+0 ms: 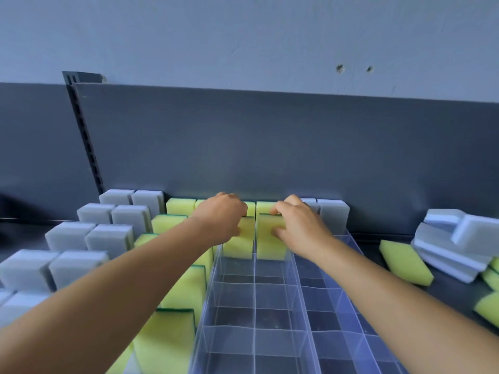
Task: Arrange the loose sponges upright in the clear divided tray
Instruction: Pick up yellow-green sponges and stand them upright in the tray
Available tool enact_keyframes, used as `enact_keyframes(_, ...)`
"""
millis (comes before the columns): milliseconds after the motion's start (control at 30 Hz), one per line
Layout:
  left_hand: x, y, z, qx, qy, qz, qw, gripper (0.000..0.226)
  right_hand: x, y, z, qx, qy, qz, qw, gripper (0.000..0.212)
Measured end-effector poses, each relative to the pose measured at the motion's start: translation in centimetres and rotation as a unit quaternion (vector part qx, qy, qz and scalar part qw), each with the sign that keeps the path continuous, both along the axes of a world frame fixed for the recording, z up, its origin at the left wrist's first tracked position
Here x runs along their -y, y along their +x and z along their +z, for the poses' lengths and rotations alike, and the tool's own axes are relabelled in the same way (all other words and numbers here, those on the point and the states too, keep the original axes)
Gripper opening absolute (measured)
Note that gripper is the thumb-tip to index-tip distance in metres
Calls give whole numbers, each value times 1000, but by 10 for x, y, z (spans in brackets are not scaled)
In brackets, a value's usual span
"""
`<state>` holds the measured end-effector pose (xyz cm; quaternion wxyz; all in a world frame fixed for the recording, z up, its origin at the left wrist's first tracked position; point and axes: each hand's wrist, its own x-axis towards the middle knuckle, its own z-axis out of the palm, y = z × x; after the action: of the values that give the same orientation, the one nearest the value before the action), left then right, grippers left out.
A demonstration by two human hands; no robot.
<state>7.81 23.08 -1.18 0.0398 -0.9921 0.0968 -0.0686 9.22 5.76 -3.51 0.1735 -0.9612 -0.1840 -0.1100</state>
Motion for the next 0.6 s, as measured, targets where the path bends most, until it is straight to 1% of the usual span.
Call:
enact_keyframes(67,2,2,-4,-8,20,-1,1000,35,0,-1,-2,-4,-18,-2,1000,37)
enact_keyframes(167,4,3,-6,-10,22,5,1000,37,-1,-2,-3,-2,-19,-2,1000,40)
enact_keyframes(233,3,2,-5,-15,22,10,1000,43,0,-3,-2,-4,-20,3,1000,46)
enact_keyframes(333,6,-4,-1,-10,-1,13,1000,55,4,-10,2,-7,-11,9,1000,56)
enact_keyframes(433,18,-11,6,10,-29,-2,1000,62,17,-18,8,3,-8,11,1000,61)
enact_keyframes(600,61,-25,8,35,-53,-42,997,57,57,-38,16,23,-12,6,1000,62)
